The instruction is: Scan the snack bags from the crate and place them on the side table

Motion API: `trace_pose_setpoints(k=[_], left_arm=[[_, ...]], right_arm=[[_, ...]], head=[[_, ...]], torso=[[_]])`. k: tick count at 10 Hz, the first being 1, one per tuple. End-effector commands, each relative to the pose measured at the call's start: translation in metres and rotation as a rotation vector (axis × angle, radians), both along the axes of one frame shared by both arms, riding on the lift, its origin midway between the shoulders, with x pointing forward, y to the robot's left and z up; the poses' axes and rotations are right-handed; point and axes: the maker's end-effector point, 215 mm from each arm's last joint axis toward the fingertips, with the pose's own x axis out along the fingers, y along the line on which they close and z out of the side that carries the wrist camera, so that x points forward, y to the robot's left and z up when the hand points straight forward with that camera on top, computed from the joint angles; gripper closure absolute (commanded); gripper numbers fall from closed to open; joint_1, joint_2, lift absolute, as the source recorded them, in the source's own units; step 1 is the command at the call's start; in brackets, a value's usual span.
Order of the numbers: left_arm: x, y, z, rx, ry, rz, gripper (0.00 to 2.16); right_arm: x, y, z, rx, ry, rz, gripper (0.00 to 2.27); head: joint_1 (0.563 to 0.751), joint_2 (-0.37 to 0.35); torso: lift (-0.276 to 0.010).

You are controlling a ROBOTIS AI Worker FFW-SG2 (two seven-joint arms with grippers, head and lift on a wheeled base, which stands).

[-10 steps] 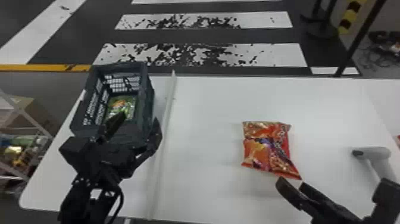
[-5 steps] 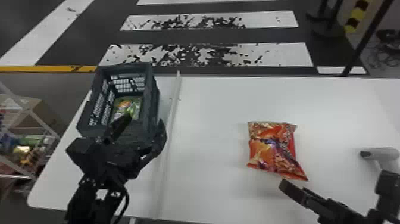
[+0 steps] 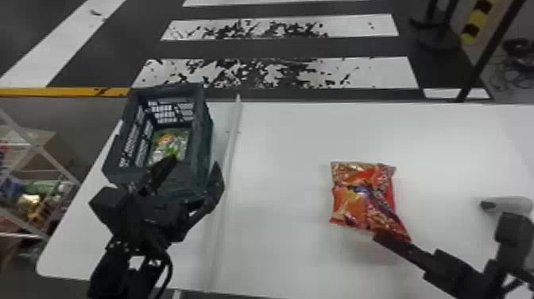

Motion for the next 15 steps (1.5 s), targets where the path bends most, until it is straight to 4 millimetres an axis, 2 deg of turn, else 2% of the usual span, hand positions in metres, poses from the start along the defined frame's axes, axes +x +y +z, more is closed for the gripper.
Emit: trace_pose_setpoints(k=[1,4,8,9,10,11,12,13,14,15], left_arm=[[0.0,-0.003,0.001,-0.002,-0.001,-0.005,0.09],[0.0,-0.005,0.0,0.003,0.005,-0.02,0.09],[0.0,-0.008,0.001,0.005,0.004,-0.037,0.09],[0.0,-0.008,0.001,0.004,0.005,-0.037,0.09],[-0.001,-0.008,0.0,0.004,0.007,-0.037,0.09],[-0.001,-0.008,0.0,0.004,0.007,-0.037,0.09],[-0.001,-0.009,-0.002,0.003,0.011,-0.037,0.09],[-0.001,-0.009,-0.002,0.001,0.011,-0.037,0.09],[-0.001,-0.009,-0.002,0.001,0.011,-0.036,0.09],[-0.001,-0.009,-0.002,0.001,0.011,-0.036,0.09]], right_arm=[[0.002,-0.003,0.0,0.011,0.023,-0.001,0.08],[0.0,-0.006,-0.005,0.035,0.073,-0.009,0.08],[0.022,-0.01,-0.009,0.039,0.089,-0.028,0.11],[0.03,-0.013,-0.01,0.037,0.09,-0.035,0.18],[0.034,-0.015,-0.012,0.035,0.092,-0.041,0.39],[0.039,-0.019,-0.011,0.021,0.088,-0.048,0.89],[0.039,-0.024,-0.014,0.005,0.094,-0.057,1.63],[0.04,-0.028,-0.014,0.0,0.09,-0.065,2.03],[0.041,-0.03,-0.012,0.012,0.082,-0.068,2.19],[0.041,-0.031,-0.009,0.029,0.071,-0.068,2.24]], head=[[0.695,0.108],[0.695,0.092],[0.695,0.08],[0.695,0.076],[0.695,0.072],[0.695,0.07],[0.695,0.065],[0.695,0.058],[0.695,0.052],[0.695,0.048]], torso=[[-0.094],[-0.094],[-0.094],[-0.094],[-0.094],[-0.094],[-0.094],[-0.094],[-0.094],[-0.094]])
